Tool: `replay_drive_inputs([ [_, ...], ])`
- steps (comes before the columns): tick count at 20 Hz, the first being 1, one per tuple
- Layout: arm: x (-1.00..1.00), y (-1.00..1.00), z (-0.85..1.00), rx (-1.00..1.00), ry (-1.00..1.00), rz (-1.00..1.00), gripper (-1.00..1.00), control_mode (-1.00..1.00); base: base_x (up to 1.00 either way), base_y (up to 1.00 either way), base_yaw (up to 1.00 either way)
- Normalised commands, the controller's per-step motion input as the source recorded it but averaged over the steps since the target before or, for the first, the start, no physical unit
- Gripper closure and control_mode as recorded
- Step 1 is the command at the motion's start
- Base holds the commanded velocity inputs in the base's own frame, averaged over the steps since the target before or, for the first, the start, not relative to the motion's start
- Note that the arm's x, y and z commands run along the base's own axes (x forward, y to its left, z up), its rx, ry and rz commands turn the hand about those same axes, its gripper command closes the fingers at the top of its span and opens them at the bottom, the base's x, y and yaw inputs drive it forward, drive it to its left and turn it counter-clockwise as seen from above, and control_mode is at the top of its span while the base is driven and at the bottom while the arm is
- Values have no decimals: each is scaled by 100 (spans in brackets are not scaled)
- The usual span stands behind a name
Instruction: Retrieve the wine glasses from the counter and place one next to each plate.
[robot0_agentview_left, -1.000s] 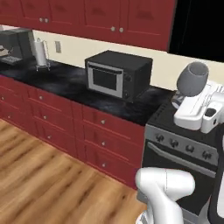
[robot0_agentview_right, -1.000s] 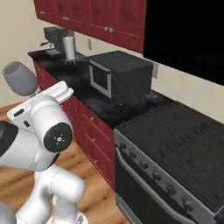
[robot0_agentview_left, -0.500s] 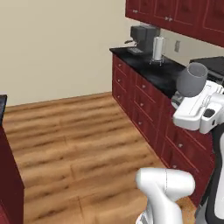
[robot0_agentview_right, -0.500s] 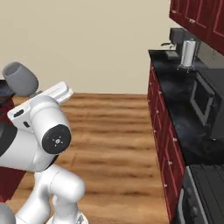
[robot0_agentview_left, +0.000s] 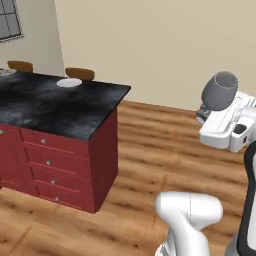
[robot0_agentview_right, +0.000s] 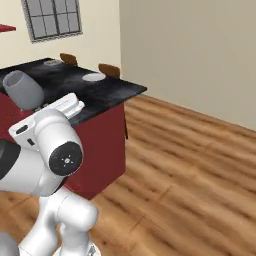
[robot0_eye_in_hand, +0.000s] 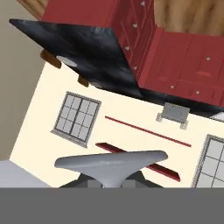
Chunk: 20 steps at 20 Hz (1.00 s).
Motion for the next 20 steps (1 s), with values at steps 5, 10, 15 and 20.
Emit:
replay_drive_inputs([
  [5,0,0,0,0,0,0,100,100,4,-65,70],
  [10,0,0,0,0,0,0,100,100,59,-95,53],
  [15,0,0,0,0,0,0,100,100,100,-85,51],
  [20,0,0,0,0,0,0,100,100,98,-87,45],
])
